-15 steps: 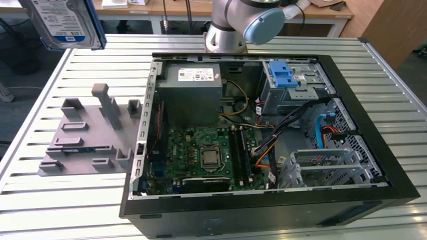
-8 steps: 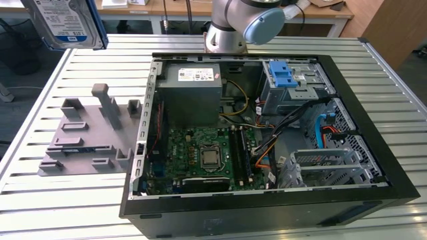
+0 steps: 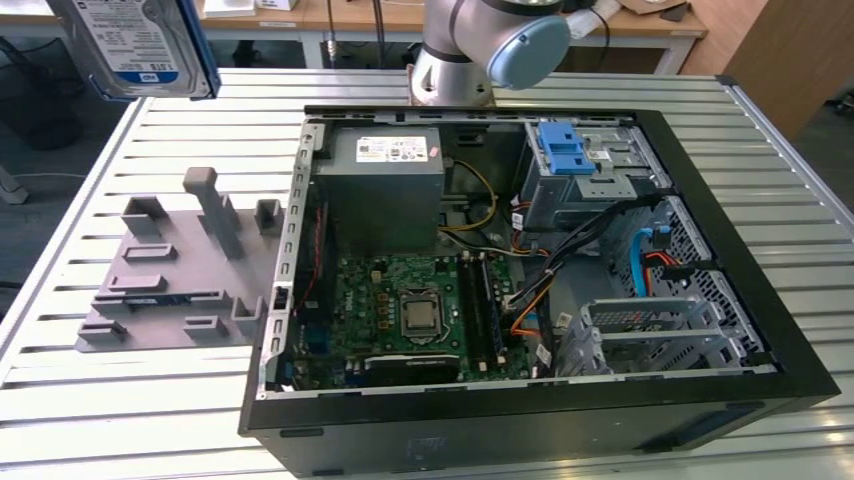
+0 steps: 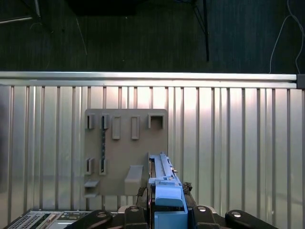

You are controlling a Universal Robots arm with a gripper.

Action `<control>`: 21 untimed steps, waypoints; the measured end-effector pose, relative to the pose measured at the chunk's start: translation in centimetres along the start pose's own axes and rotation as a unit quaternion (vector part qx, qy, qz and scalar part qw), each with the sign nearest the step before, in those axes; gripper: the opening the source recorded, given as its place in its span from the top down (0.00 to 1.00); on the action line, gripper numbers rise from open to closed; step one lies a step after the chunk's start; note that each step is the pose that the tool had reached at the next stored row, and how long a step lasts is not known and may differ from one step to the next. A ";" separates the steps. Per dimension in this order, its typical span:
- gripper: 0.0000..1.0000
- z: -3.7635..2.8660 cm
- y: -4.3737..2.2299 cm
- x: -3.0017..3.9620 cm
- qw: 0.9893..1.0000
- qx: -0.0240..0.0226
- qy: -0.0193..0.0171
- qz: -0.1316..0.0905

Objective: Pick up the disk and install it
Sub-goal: 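Pick up the disk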

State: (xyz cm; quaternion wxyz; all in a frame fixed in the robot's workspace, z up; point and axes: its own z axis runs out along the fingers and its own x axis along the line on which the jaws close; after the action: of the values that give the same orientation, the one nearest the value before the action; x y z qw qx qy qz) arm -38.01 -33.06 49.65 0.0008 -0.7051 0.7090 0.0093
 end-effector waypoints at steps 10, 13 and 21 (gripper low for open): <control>0.64 -0.01 -0.46 0.07 1.000 0.000 0.000 0.000; 0.64 -0.01 -0.52 0.40 1.000 0.000 0.000 0.000; 0.64 -0.03 -0.59 1.27 1.000 0.000 0.000 0.000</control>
State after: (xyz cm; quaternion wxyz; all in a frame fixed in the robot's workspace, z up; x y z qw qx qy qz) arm -37.42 -34.33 49.65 0.0008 -0.7051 0.7091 0.0093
